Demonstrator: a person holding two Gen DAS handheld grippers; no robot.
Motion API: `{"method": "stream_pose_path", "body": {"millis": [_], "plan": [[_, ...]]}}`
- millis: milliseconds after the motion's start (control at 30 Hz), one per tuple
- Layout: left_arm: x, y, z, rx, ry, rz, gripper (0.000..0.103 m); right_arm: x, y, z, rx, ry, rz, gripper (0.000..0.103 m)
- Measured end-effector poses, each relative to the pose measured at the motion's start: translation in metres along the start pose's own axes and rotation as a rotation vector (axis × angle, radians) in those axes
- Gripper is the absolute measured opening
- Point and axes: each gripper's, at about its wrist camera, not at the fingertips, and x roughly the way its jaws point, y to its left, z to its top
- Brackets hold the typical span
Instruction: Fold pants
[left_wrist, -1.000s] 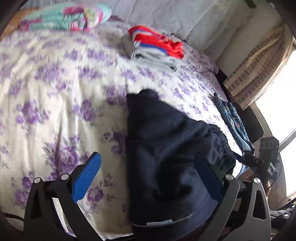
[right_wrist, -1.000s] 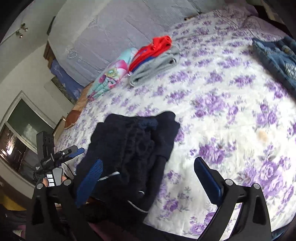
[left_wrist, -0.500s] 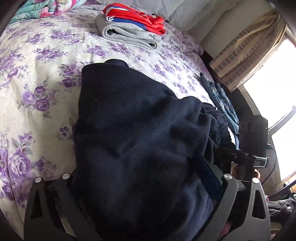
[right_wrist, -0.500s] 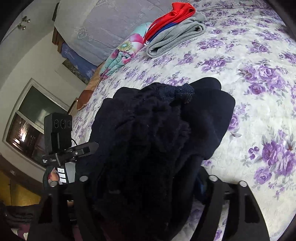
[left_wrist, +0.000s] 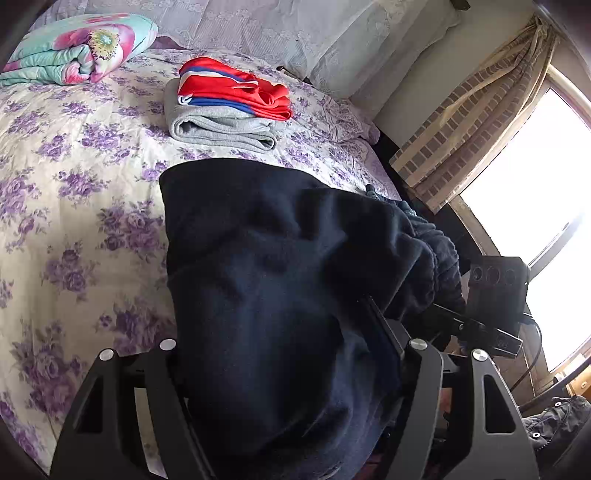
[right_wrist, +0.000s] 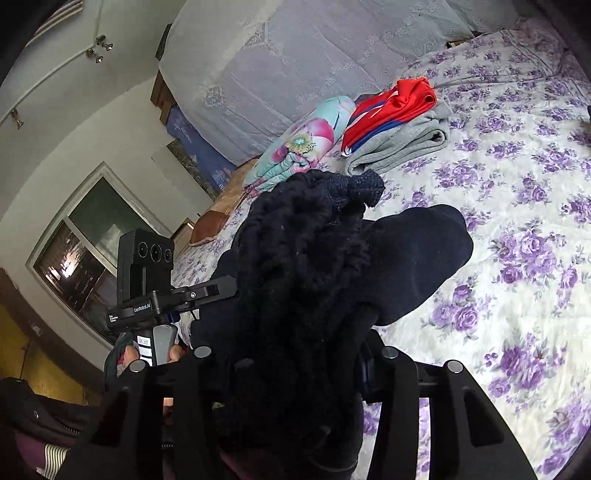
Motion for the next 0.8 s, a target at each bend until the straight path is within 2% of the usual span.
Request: {"method": "stream_pose_path", "body": {"millis": [100, 200, 333, 467, 567, 633, 700, 733, 767, 800], "plan": [[0.015, -0.001, 0.020, 0.001, 0.011, 0.012, 0.069, 0.008, -0.018, 0.018, 0.035, -0.005, -0.016, 0.047], [0.027, -0.011, 0.055, 0.035, 0.013, 0.020, 0.069, 0.012, -0.019, 0.065, -0.006, -0.038, -0.050, 0.047], [0.027, -0.040, 0.140, 0.139, -0.085, 0.069, 0.069, 0.011, -0.001, 0.161, -0.135, -0.124, -0.087, 0.047], [0.032, -0.036, 0.241, 0.145, -0.187, 0.077, 0.069, 0.035, 0.006, 0.263, -0.241, -0.190, -0.165, 0.047], [0.061, 0.000, 0.302, 0.081, -0.209, 0.090, 0.069, 0.086, -0.017, 0.320, -0.270, -0.189, -0.266, 0.050], [0.096, 0.038, 0.330, 0.016, -0.182, 0.123, 0.070, 0.134, -0.044, 0.344, -0.287, -0.171, -0.373, 0.057], [0.138, 0.082, 0.344, -0.051, -0.142, 0.193, 0.070, 0.190, -0.078, 0.351, -0.281, -0.123, -0.535, 0.061], [0.161, 0.108, 0.347, -0.105, -0.110, 0.247, 0.070, 0.217, -0.098, 0.351, -0.272, -0.072, -0.630, 0.068], [0.178, 0.131, 0.346, -0.159, -0.078, 0.293, 0.070, 0.230, -0.112, 0.349, -0.256, -0.062, -0.657, 0.069], [0.186, 0.149, 0.344, -0.214, -0.068, 0.270, 0.074, 0.230, -0.119, 0.348, -0.242, -0.099, -0.633, 0.072]]}}
